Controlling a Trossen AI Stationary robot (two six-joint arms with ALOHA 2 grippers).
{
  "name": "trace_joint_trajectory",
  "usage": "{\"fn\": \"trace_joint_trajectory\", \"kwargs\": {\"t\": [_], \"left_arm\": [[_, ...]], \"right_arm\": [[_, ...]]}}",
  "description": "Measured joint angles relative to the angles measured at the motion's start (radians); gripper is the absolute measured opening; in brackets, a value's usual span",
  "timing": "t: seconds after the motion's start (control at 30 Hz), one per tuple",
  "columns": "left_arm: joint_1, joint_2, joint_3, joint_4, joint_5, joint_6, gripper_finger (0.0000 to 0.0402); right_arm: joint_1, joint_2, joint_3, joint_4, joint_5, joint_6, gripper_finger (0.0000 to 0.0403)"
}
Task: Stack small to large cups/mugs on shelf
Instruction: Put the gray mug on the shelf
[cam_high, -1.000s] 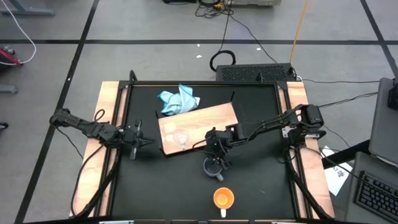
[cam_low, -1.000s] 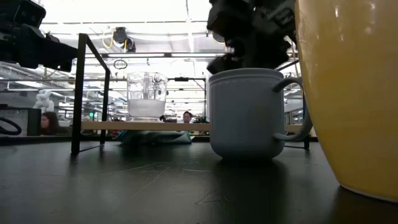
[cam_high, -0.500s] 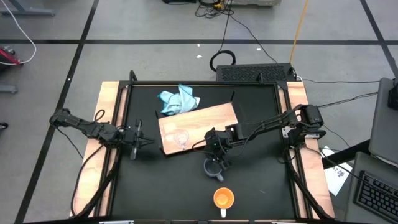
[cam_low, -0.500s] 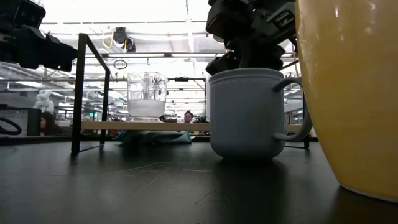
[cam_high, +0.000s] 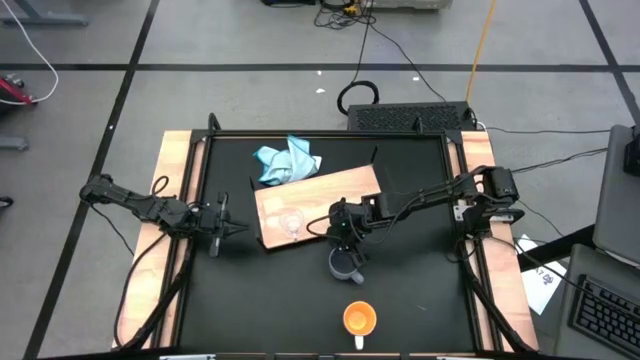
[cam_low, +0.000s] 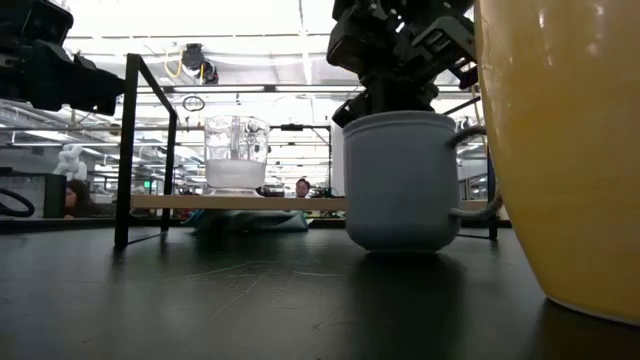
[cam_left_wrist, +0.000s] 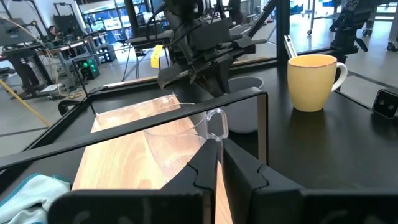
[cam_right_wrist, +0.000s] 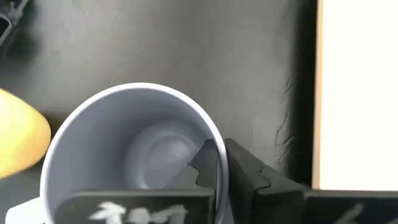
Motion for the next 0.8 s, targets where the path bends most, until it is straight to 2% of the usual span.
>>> {"fn": "trace_joint_trajectory", "kwargs": {"t": [0.37,0.67,0.8], "left_arm": [[0.000,0.000,0.000,0.000,0.001,-0.003,0.0026],[0.000,0.000,0.000,0.000,0.001,0.002,0.0026],[0.000,0.000,0.000,0.000,0.001,0.001,0.0026]], "right_arm": [[-0.004,-0.001,0.178,-0.119,0.000,0.000,0.0003],[-0.055,-0.001,0.197,-0.135,0.015,0.052,0.0001],[-0.077,-0.001,0.197,-0.142,0.081,0.056,0.0001]]}}
